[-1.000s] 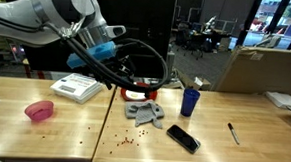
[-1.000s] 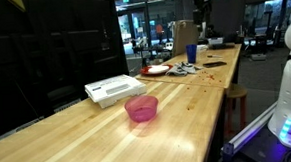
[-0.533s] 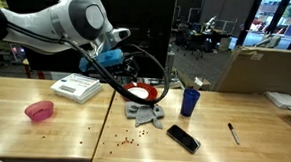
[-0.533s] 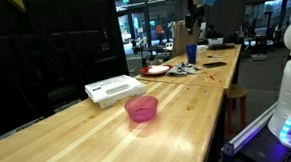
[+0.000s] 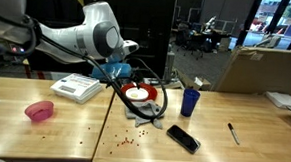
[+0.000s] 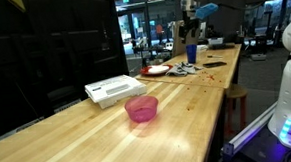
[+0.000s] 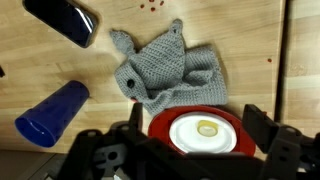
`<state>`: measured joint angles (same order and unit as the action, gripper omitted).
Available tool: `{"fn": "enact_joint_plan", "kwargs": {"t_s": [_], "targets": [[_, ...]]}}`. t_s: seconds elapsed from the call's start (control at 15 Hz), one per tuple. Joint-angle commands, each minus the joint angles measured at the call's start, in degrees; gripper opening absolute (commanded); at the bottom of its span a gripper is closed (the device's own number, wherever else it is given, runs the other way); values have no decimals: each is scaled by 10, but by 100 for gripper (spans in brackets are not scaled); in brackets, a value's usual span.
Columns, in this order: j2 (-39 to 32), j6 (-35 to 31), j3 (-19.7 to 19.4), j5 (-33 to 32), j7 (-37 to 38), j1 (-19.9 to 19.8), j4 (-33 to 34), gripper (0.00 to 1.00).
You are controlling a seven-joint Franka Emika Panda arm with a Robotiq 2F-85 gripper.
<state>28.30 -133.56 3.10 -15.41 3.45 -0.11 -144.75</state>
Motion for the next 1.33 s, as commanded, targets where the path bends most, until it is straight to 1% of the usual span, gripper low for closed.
{"fn": "enact_joint_plan", "kwargs": {"t_s": [0.0, 0.13, 0.27, 0.4, 0.53, 0.8, 1.07, 1.13, 1.27], "targets": [[-44, -26, -5, 28, 10, -5, 22, 100], [-63, -22, -7, 50, 24, -7, 33, 100], [-87, -1, -6, 69, 56, -16, 49, 100], [-108, 2, -10, 95, 75, -18, 59, 100], [-132, 3, -9, 103, 100, -25, 71, 100], [-190, -49, -19, 126, 116, -24, 85, 100], [-248, -89, -34, 168, 97, -22, 98, 100], [-220, -77, -29, 149, 106, -21, 81, 100], [-244, -89, -34, 156, 105, -21, 89, 100]]}}
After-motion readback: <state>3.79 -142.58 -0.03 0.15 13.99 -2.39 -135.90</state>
